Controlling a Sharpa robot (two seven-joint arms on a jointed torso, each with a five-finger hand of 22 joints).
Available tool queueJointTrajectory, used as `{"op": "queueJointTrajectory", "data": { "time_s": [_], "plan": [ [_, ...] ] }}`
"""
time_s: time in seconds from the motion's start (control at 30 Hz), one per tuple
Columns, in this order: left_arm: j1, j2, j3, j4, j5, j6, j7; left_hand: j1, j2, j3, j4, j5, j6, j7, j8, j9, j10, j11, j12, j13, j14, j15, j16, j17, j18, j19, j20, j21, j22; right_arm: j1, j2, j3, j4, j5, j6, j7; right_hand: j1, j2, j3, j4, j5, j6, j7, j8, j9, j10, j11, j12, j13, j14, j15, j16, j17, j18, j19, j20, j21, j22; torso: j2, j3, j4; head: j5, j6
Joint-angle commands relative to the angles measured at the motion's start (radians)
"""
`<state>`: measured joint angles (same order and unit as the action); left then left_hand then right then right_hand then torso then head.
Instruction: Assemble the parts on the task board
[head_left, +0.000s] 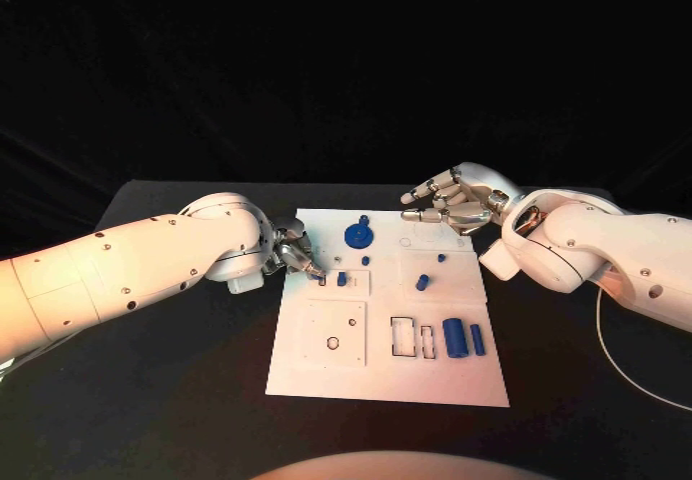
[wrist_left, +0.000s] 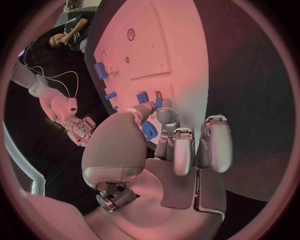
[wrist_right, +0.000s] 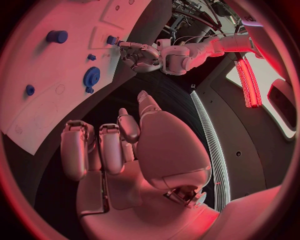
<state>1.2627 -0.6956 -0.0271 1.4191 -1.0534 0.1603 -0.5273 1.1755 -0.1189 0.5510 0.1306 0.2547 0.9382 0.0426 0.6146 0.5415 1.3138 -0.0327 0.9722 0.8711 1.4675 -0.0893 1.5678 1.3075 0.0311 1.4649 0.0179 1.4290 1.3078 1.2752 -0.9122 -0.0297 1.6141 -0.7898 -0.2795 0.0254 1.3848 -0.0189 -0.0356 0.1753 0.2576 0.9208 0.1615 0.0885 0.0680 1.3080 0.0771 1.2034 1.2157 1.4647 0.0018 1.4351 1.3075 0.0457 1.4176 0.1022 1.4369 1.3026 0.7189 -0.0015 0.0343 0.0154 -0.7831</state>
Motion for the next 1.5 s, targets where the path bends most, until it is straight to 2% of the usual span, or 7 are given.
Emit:
{"op": "queueJointTrajectory", "data": {
  "time_s": [0.03, 0.43, 0.53, 0.7, 0.97, 1.27, 1.5],
  "plan": [
    [-0.001, 0.008, 0.000, 0.003, -0.010, 0.033, 0.009, 0.003, 0.009, 0.136, -0.131, 0.004, 0.008, -0.002, 0.006, -0.001, 0.008, -0.001, 0.004, 0.002, 0.103, -0.001, 0.003, 0.263, 0.006, 0.057, 0.000, 0.004, 0.134, -0.001, 0.001, 0.000, 0.001, -0.008, 0.015, 0.001, -0.005, 0.003, -0.007, 0.002, 0.004, 0.008, -0.001, 0.003, 0.001, -0.003, -0.004, 0.004, 0.000, 0.055, -0.006, -0.006, 0.036, 0.015, -0.005, 0.000, -0.007, -0.001, 0.000, 0.0005, -0.0002, 0.000, -0.001],
    [-0.001, 0.029, -0.005, -0.025, -0.021, 0.100, -0.048, 0.002, 0.008, 0.137, -0.132, 0.005, 0.009, -0.002, 0.006, -0.002, 0.010, -0.001, 0.007, 0.005, 0.103, -0.001, 0.003, 0.263, 0.007, 0.055, 0.000, 0.000, 0.130, -0.001, 0.001, 0.000, 0.002, -0.008, 0.015, 0.001, -0.005, 0.003, -0.007, 0.002, 0.004, 0.008, -0.001, 0.003, 0.001, -0.003, -0.004, 0.004, 0.000, 0.055, -0.006, -0.006, 0.036, 0.015, -0.005, 0.000, -0.007, -0.001, 0.000, 0.0014, 0.0006, -0.001, -0.004],
    [-0.001, 0.032, -0.007, -0.029, -0.024, 0.120, -0.058, 0.002, 0.008, 0.137, -0.132, 0.005, 0.009, -0.002, 0.006, -0.002, 0.010, -0.001, 0.007, 0.005, 0.103, -0.001, 0.003, 0.263, 0.007, 0.055, 0.000, 0.000, 0.130, -0.001, 0.001, 0.000, 0.002, -0.008, 0.016, 0.001, -0.005, 0.003, -0.007, 0.002, 0.004, 0.008, -0.001, 0.003, 0.001, -0.003, -0.004, 0.004, 0.000, 0.055, -0.006, -0.006, 0.036, 0.015, -0.005, 0.000, -0.007, -0.001, 0.000, -0.0003, -0.0002, -0.001, -0.005],
    [-0.001, 0.033, -0.008, -0.030, -0.031, 0.140, -0.075, 0.001, 0.008, 0.138, -0.133, 0.007, 0.010, -0.002, 0.006, -0.003, 0.010, -0.001, 0.006, 0.004, 0.103, -0.001, 0.003, 0.263, 0.006, 0.056, 0.000, 0.002, 0.133, -0.001, 0.001, 0.000, 0.001, -0.008, 0.015, 0.002, -0.005, 0.003, -0.007, 0.002, 0.004, 0.008, -0.001, 0.003, 0.001, -0.003, -0.004, 0.004, 0.000, 0.055, -0.006, -0.006, 0.036, 0.015, -0.005, 0.000, -0.007, -0.001, 0.001, 0.0001, 0.0003, -0.001, -0.006],
    [-0.001, 0.033, -0.008, -0.029, -0.036, 0.142, -0.084, -0.002, 0.007, 0.141, -0.135, 0.013, 0.011, -0.002, 0.006, -0.004, 0.012, -0.002, 0.007, 0.006, 0.103, -0.001, 0.003, 0.263, 0.006, 0.057, 0.000, 0.003, 0.134, -0.001, 0.001, 0.000, 0.001, -0.008, 0.015, 0.002, -0.005, 0.003, -0.007, 0.002, 0.004, 0.008, -0.001, 0.003, 0.001, -0.003, -0.004, 0.004, 0.000, 0.055, -0.006, -0.006, 0.036, 0.015, -0.005, 0.000, -0.007, -0.001, 0.001, -0.0004, 0.0025, -0.002, -0.007],
    [-0.001, 0.045, -0.008, -0.030, -0.033, 0.131, -0.092, -0.017, 0.003, 0.140, -0.133, 0.018, 0.018, -0.004, 0.007, -0.007, 0.021, -0.002, 0.018, 0.018, 0.103, -0.001, 0.003, 0.263, 0.006, 0.056, -0.001, 0.002, 0.134, -0.001, 0.002, 0.000, 0.001, -0.008, 0.015, 0.002, -0.005, 0.003, -0.007, 0.002, 0.004, 0.008, -0.001, 0.003, 0.001, -0.003, -0.004, 0.004, 0.000, 0.055, -0.006, -0.006, 0.036, 0.015, -0.005, 0.000, -0.007, -0.001, 0.000, 0.0002, -0.0001, 0.000, -0.009],
    [-0.001, 0.063, -0.008, -0.039, -0.022, 0.128, -0.103, -0.063, 0.012, 0.111, -0.106, 0.016, 0.035, -0.011, 0.004, -0.018, 0.032, -0.007, 0.029, 0.031, 0.103, -0.004, 0.003, 0.263, 0.005, 0.059, -0.003, 0.007, 0.140, -0.001, 0.002, 0.000, 0.001, -0.008, 0.016, 0.001, -0.005, 0.003, -0.007, 0.002, 0.004, 0.008, -0.001, 0.003, 0.001, -0.003, -0.004, 0.004, 0.000, 0.055, -0.006, -0.006, 0.036, 0.015, -0.005, 0.000, -0.007, -0.001, 0.001, 0.0013, -0.0007, 0.000, -0.011]
  ]
}}
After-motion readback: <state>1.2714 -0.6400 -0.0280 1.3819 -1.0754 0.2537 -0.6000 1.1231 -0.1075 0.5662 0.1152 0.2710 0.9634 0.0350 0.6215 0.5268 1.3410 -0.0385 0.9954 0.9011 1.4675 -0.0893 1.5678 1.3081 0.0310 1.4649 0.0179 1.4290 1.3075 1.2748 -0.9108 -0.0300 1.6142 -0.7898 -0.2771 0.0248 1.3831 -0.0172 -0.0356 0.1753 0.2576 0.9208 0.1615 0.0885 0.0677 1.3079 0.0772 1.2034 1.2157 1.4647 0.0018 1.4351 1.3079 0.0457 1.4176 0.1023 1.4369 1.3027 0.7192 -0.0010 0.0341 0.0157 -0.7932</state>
